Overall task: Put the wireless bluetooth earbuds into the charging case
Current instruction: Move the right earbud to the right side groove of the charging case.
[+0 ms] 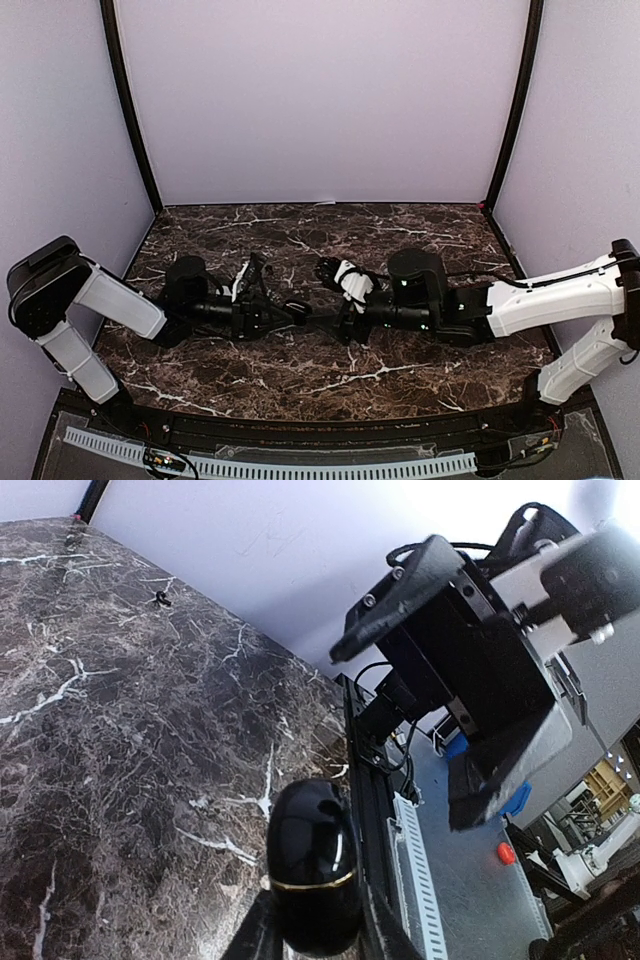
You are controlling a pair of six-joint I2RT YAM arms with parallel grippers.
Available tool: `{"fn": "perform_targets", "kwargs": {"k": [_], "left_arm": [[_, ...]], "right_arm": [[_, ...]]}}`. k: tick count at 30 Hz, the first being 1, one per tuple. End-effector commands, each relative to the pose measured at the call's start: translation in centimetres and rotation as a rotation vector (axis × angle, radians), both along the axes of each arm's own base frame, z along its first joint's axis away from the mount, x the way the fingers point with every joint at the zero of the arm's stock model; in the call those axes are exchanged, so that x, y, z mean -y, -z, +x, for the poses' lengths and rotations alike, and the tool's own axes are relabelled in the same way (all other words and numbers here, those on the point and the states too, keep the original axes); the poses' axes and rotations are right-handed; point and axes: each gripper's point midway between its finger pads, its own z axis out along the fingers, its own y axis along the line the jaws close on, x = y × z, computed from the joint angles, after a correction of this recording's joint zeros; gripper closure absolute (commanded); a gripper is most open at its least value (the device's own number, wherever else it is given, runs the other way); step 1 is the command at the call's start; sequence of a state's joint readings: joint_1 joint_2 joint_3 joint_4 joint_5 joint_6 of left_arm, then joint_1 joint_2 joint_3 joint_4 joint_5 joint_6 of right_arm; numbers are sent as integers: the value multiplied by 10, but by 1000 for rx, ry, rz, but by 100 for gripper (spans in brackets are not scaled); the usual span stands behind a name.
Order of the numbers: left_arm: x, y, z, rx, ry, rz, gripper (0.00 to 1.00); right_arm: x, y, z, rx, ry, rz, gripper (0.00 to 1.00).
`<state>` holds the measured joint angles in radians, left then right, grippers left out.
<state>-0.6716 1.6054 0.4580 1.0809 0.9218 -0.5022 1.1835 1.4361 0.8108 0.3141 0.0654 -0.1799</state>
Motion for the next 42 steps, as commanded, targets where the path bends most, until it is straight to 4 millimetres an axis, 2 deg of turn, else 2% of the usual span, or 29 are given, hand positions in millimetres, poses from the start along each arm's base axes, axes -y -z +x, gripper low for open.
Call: {"fn": "perform_targets", "kwargs": {"k": [1,7,17,21,23,24,27,30,32,34,35,36,37,42], "left_arm": [[-5,-9,-7,93,-3,-15,80],[-11,-15,-13,166,-10,-39,80],[-11,-19,-19,199,2,-48,80],[-12,-19,-16,202,-19,-36,81],[-14,-18,-9,197,-63,-5,81],[-17,-15,3,214,-135,27,81],[-40,-11,36,210,-345,117,81],[-84,-15,67,161,-544,121,81],[-113,-18,79,140,-665,111,81],[-131,-17,87,140,-762,130,81],[-137,-17,88,141,-795,139,81],[-143,-16,90,143,-827,145,81],[-148,-16,92,141,-863,153,81],[-171,-15,97,147,-988,188,81]], "right_arm": [[1,-10,-1,-198,-45,79,26],[-9,-10,-5,-330,-114,100,26],[-29,1,-7,-435,-148,98,28],[-28,-3,3,-441,-105,134,29],[-23,-6,12,-444,-56,173,29],[-21,-5,17,-445,-29,190,29],[-19,2,32,-447,61,204,29],[-26,21,53,-453,164,168,31],[-32,31,68,-455,234,154,32],[-39,40,84,-453,296,144,33],[-42,45,92,-446,331,135,33],[-47,60,101,-448,366,108,33],[-55,62,110,-440,390,102,33],[-82,99,146,-411,501,-20,33]]}}
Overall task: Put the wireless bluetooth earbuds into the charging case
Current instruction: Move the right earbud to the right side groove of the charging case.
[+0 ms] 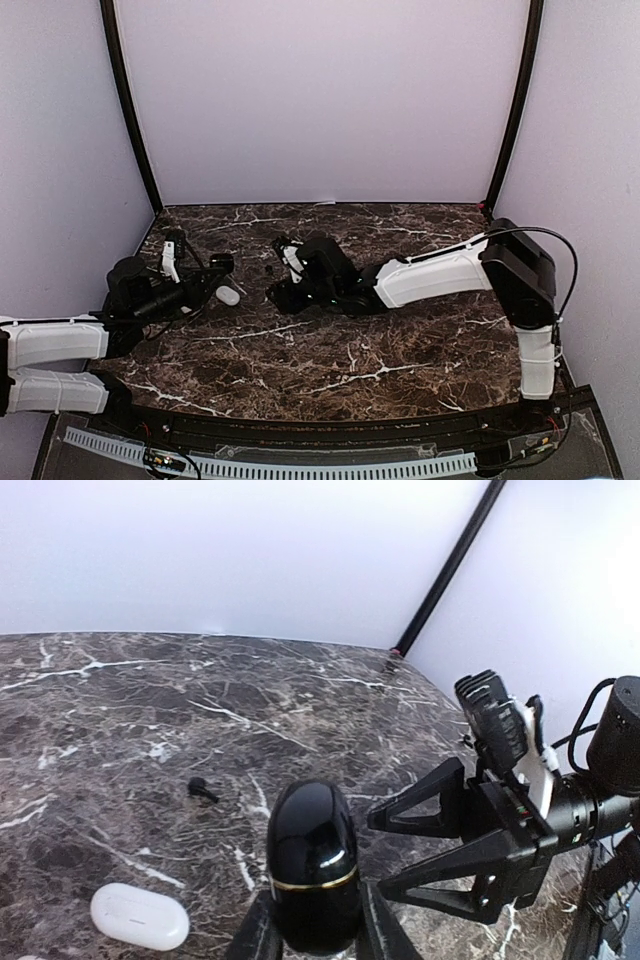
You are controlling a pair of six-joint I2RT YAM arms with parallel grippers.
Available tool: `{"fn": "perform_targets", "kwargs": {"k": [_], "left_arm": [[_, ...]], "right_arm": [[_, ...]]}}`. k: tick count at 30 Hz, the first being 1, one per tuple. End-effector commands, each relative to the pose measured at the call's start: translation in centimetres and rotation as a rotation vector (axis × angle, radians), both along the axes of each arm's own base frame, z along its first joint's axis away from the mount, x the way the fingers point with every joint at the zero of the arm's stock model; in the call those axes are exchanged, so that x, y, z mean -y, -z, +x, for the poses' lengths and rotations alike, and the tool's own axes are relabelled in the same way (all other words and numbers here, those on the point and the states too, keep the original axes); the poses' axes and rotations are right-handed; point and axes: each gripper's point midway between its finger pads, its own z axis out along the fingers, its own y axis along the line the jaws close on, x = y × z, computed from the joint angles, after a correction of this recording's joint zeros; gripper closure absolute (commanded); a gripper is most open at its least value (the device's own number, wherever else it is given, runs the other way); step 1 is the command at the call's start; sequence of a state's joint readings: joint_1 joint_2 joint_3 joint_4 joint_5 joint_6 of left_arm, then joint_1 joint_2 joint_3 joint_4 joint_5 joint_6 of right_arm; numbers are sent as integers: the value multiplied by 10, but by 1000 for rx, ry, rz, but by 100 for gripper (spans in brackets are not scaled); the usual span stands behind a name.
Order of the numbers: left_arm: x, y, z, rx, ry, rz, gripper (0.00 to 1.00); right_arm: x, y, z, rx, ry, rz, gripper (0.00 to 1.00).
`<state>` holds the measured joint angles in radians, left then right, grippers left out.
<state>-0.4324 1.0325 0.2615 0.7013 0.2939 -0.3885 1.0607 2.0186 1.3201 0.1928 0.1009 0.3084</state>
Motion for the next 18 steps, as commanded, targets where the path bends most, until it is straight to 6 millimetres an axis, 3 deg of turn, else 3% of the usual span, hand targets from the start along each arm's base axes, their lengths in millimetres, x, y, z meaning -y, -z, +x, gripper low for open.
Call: {"fn": "perform_targets", "kwargs": {"k": [1,9,18], "left_arm": [[-30,8,8,-13,-169,32,81],[-35,6,7,-2,-190,38,81],[-31,9,7,-14,-171,38,81]], "right_arm": [[-8,20,39,29,139,-116,32],[-33,46,76,69,203,-176,29],[-38,71,113,46,262,-177,28]]}}
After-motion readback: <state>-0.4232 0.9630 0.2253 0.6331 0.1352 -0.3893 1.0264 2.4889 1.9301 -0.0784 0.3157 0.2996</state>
